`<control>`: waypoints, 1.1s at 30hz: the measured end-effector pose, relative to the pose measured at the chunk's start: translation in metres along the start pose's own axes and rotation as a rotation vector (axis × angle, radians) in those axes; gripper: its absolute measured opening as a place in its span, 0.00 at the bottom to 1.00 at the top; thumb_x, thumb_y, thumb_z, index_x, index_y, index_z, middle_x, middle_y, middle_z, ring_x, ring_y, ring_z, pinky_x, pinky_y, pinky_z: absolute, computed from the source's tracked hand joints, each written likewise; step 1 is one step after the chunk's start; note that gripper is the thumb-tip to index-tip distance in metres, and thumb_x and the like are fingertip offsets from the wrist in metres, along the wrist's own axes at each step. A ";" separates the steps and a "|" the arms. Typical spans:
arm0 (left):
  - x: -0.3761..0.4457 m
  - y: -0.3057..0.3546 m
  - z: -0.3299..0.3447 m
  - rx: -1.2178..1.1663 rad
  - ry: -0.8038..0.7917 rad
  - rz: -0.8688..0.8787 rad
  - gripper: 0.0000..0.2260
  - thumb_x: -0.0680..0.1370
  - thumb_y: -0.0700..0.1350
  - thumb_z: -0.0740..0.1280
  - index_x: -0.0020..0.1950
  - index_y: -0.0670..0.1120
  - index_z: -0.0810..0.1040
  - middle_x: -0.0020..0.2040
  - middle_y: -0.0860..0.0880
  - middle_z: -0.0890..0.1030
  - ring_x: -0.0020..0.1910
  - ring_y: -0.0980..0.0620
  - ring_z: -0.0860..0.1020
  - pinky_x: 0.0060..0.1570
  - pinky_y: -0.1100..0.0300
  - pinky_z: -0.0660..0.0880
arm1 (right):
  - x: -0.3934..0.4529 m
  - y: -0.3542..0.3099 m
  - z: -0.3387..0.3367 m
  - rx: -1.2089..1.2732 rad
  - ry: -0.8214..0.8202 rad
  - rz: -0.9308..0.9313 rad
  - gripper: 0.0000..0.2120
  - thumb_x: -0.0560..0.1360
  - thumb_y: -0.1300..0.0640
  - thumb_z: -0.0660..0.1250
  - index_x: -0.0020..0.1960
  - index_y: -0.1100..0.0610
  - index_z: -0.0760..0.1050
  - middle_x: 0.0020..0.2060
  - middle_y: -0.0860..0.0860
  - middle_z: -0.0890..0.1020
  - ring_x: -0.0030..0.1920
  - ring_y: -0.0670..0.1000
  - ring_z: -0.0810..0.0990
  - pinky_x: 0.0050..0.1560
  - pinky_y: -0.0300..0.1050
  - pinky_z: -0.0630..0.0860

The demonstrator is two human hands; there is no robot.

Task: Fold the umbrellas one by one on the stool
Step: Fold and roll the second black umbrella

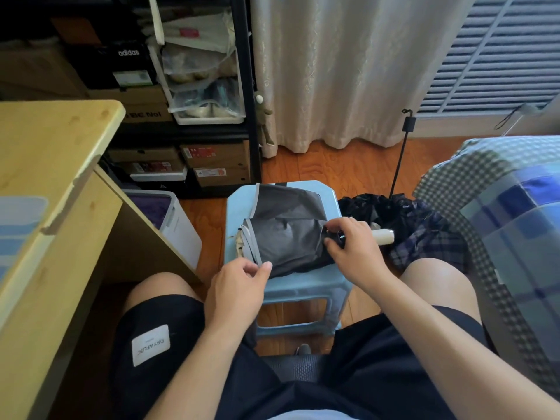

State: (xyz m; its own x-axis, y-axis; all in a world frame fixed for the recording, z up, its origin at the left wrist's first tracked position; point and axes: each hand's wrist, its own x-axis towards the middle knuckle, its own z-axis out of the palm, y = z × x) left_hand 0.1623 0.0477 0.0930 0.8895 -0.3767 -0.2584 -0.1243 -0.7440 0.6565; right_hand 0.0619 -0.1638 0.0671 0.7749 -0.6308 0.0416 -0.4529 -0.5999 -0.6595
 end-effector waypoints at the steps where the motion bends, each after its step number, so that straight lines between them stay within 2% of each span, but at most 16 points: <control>1: -0.002 0.001 0.001 -0.034 0.004 0.012 0.12 0.80 0.57 0.69 0.43 0.51 0.80 0.39 0.56 0.81 0.42 0.56 0.79 0.42 0.55 0.78 | 0.000 -0.001 -0.001 0.018 -0.010 0.010 0.14 0.79 0.58 0.70 0.64 0.51 0.78 0.52 0.42 0.78 0.57 0.47 0.70 0.62 0.48 0.72; 4: -0.009 0.008 -0.001 -0.179 0.044 0.047 0.10 0.80 0.53 0.70 0.40 0.52 0.80 0.39 0.56 0.81 0.42 0.59 0.78 0.47 0.51 0.81 | -0.003 -0.005 -0.006 0.124 -0.064 0.056 0.23 0.79 0.61 0.70 0.72 0.48 0.74 0.54 0.39 0.80 0.63 0.46 0.69 0.65 0.47 0.69; 6: -0.012 0.017 -0.008 -0.268 0.082 0.128 0.08 0.80 0.52 0.70 0.42 0.54 0.80 0.43 0.55 0.80 0.46 0.57 0.78 0.48 0.55 0.80 | -0.004 -0.005 -0.008 0.177 -0.086 0.068 0.25 0.79 0.63 0.71 0.73 0.46 0.74 0.54 0.38 0.80 0.64 0.46 0.70 0.65 0.45 0.69; 8: -0.007 0.030 -0.020 -0.351 0.093 0.222 0.06 0.80 0.52 0.70 0.44 0.55 0.80 0.46 0.56 0.81 0.49 0.59 0.79 0.48 0.61 0.78 | 0.001 -0.003 -0.012 0.281 -0.099 0.090 0.25 0.78 0.64 0.71 0.70 0.44 0.75 0.53 0.40 0.82 0.58 0.48 0.77 0.59 0.44 0.75; 10: 0.009 0.045 -0.031 -0.393 0.064 0.288 0.06 0.80 0.52 0.70 0.45 0.54 0.82 0.44 0.58 0.82 0.48 0.61 0.79 0.48 0.61 0.78 | 0.007 -0.003 -0.015 0.422 -0.108 0.133 0.24 0.79 0.64 0.71 0.69 0.43 0.75 0.52 0.43 0.84 0.53 0.47 0.81 0.52 0.39 0.76; 13: 0.047 0.067 -0.040 -0.510 0.039 0.287 0.07 0.81 0.47 0.70 0.43 0.51 0.82 0.41 0.55 0.84 0.45 0.58 0.81 0.52 0.52 0.80 | 0.019 -0.003 -0.020 0.523 -0.150 0.178 0.26 0.80 0.63 0.70 0.73 0.43 0.73 0.50 0.43 0.85 0.53 0.45 0.83 0.54 0.36 0.76; 16: 0.079 0.082 -0.044 -0.591 0.003 0.215 0.08 0.82 0.45 0.68 0.43 0.48 0.81 0.37 0.54 0.82 0.42 0.56 0.80 0.57 0.48 0.80 | 0.031 -0.007 -0.023 0.615 -0.188 0.185 0.27 0.79 0.64 0.70 0.72 0.40 0.74 0.52 0.43 0.87 0.54 0.46 0.84 0.61 0.43 0.78; 19: 0.102 0.086 -0.046 -0.471 0.034 0.237 0.08 0.82 0.47 0.67 0.47 0.44 0.81 0.41 0.47 0.84 0.45 0.47 0.82 0.57 0.42 0.79 | 0.044 -0.019 -0.031 0.777 -0.178 0.175 0.25 0.79 0.67 0.69 0.71 0.46 0.75 0.54 0.48 0.87 0.54 0.47 0.85 0.56 0.39 0.79; 22: 0.112 0.079 -0.042 -0.400 0.061 0.320 0.08 0.83 0.47 0.67 0.49 0.44 0.80 0.43 0.44 0.84 0.46 0.44 0.83 0.54 0.40 0.79 | 0.052 -0.024 -0.031 0.796 -0.101 0.163 0.22 0.78 0.66 0.72 0.68 0.50 0.77 0.53 0.47 0.88 0.54 0.45 0.85 0.53 0.36 0.78; 24: 0.113 0.070 -0.036 -0.447 0.028 0.354 0.06 0.83 0.47 0.67 0.50 0.46 0.80 0.45 0.40 0.84 0.47 0.40 0.83 0.54 0.36 0.79 | 0.051 -0.022 -0.022 0.648 -0.100 0.159 0.24 0.78 0.62 0.72 0.72 0.48 0.75 0.55 0.46 0.86 0.56 0.44 0.84 0.58 0.39 0.77; 26: 0.112 0.065 -0.033 -0.513 -0.002 0.369 0.06 0.80 0.52 0.68 0.47 0.51 0.80 0.46 0.37 0.84 0.48 0.36 0.83 0.54 0.32 0.79 | 0.048 -0.023 -0.012 0.483 -0.146 0.177 0.28 0.79 0.57 0.72 0.76 0.43 0.70 0.57 0.44 0.84 0.57 0.44 0.82 0.60 0.40 0.75; 29: 0.109 0.063 -0.035 -0.568 -0.016 0.355 0.07 0.76 0.56 0.68 0.44 0.55 0.80 0.46 0.34 0.81 0.45 0.40 0.79 0.55 0.30 0.76 | 0.042 -0.028 -0.010 0.576 -0.173 0.165 0.28 0.78 0.56 0.73 0.74 0.39 0.70 0.52 0.47 0.87 0.54 0.47 0.85 0.62 0.50 0.79; 31: 0.107 0.059 -0.038 -0.601 -0.024 0.340 0.06 0.76 0.56 0.68 0.43 0.56 0.80 0.44 0.38 0.80 0.44 0.43 0.77 0.55 0.30 0.75 | 0.039 -0.034 -0.017 0.662 -0.162 0.111 0.25 0.78 0.59 0.73 0.71 0.42 0.74 0.49 0.48 0.88 0.52 0.49 0.86 0.61 0.53 0.80; 33: 0.108 0.051 -0.040 -0.634 -0.043 0.315 0.08 0.74 0.59 0.68 0.43 0.55 0.79 0.45 0.34 0.79 0.45 0.42 0.76 0.55 0.27 0.75 | 0.038 -0.037 -0.020 0.801 -0.094 0.107 0.19 0.79 0.61 0.71 0.67 0.47 0.79 0.49 0.51 0.88 0.53 0.53 0.87 0.60 0.54 0.80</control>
State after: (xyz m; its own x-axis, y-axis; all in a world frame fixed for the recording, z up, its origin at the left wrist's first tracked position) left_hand 0.2694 -0.0094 0.1269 0.8334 -0.5526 -0.0073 -0.0818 -0.1364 0.9873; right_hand 0.0993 -0.1756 0.1078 0.7949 -0.5997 -0.0919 -0.1015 0.0178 -0.9947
